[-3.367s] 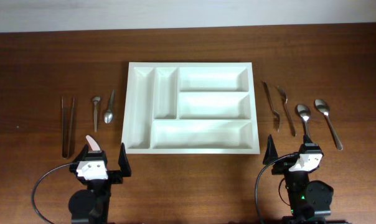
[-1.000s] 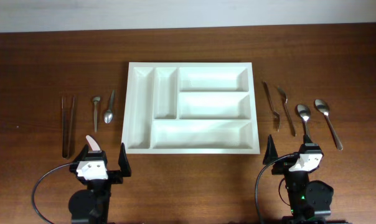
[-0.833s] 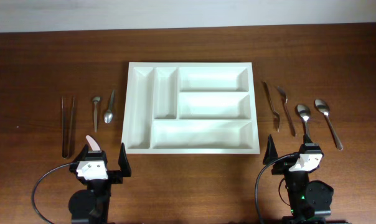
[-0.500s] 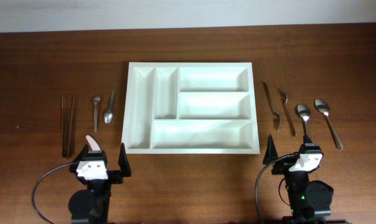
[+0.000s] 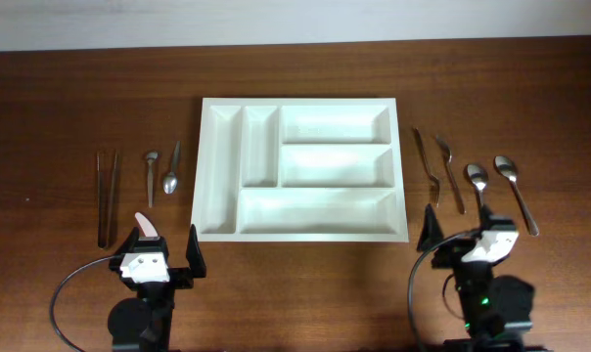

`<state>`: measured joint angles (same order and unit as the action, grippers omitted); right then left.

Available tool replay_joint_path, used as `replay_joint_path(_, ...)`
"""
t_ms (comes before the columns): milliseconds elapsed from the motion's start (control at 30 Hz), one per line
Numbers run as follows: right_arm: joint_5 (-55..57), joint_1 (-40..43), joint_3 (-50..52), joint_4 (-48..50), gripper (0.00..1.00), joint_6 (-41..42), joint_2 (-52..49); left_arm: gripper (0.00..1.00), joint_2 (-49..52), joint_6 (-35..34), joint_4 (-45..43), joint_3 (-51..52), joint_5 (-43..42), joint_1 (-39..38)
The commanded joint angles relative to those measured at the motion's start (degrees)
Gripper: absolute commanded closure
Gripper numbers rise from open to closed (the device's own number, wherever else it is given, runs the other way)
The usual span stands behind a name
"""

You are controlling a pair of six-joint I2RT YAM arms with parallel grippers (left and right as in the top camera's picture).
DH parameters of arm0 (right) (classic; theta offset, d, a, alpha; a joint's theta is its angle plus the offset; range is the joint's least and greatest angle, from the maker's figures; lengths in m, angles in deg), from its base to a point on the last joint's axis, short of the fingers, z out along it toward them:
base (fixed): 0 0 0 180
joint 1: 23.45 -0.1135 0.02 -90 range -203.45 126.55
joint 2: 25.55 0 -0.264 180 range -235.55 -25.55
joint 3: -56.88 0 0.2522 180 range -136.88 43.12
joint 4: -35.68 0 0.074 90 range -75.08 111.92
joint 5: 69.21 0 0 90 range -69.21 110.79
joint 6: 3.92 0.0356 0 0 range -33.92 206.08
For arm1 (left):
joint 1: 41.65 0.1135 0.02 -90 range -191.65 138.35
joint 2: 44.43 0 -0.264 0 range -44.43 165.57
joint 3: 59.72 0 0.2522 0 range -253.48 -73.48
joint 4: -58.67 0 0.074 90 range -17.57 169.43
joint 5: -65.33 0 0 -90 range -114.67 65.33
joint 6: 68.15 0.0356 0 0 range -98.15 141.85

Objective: Pack container
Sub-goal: 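Reach the right gripper to the fork on the right and grasp it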

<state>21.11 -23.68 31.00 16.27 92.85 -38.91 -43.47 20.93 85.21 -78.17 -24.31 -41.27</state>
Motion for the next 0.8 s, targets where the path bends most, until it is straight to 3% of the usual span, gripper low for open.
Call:
replay_joint_path(0,1.8,1.6,-13.0,-2.3,0.01,-3.7,-12.0,0.01,-0.7,0.1,-0.2,0.8,-0.6,-0.2)
replay_joint_path(300,-3.3,5.5,-48.5,-28.5,0.01,-7.4,-54.6,0.01,-0.7,0.1,-0.2,0.8,-0.6,-0.2)
replay_joint_path(433,-5.3,5.6,-59.6,-36.1,0.01,-7.4,-70.0,0.01,-0.7,0.1,-0.2,0.8,-0.6,-0.2)
replay_joint_path(600,-7.2,5.6,-65.9,-38.9,0.01,-7.4,-81.5,0.01,-0.7,0.1,-0.2,0.8,-0.6,-0.2)
replay_joint_path(767,-7.2,5.6,-66.1,-40.4,0.04,-8.3,-85.2,0.01,-0.7,0.1,-0.2,0.8,-0.6,-0.2)
